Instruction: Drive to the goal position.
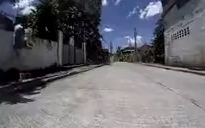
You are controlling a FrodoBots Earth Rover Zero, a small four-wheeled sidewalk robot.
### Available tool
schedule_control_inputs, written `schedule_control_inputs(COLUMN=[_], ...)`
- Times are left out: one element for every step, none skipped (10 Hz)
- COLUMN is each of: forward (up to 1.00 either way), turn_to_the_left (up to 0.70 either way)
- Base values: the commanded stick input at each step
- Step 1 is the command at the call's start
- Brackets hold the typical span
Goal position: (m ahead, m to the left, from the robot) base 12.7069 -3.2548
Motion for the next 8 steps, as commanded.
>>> schedule_control_inputs(forward=[1.00,1.00,1.00,1.00,1.00,1.00,1.00,1.00], turn_to_the_left=[0.02,0.00,-0.01,-0.02,-0.20,-0.40,-0.40,-0.40])
